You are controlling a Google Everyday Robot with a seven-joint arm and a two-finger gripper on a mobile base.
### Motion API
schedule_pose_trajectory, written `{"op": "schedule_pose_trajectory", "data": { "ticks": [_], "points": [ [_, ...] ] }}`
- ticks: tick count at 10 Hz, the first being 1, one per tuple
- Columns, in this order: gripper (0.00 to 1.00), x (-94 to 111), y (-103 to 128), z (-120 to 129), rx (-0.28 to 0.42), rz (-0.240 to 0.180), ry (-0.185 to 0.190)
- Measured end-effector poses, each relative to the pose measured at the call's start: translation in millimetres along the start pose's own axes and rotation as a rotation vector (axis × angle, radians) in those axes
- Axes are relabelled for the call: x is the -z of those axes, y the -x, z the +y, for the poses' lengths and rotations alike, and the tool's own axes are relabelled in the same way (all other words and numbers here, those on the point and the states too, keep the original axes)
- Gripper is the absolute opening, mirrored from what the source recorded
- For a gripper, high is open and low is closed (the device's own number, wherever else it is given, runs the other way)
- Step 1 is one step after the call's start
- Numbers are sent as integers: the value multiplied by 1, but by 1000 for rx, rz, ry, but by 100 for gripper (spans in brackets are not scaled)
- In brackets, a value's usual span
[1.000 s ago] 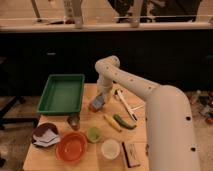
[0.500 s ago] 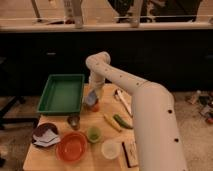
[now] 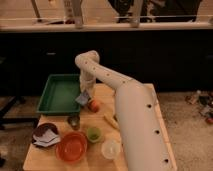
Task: Place sponge in tray
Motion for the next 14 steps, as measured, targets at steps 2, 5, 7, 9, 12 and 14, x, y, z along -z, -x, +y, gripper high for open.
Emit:
{"op": "schedule_pose_trajectory", "data": {
  "ticks": [2,5,7,9,12,14],
  "points": [
    [0,-3,5,-9,27,-2,17],
    [0,-8,16,-26,70,-4,26],
    [0,-8,16,-26,70,-8,24],
    [0,-4,22,-32,108,2,19],
    [0,21,58,-66,224,30,-22],
    [0,37,69,-75,270,41,-42]
  ]
}}
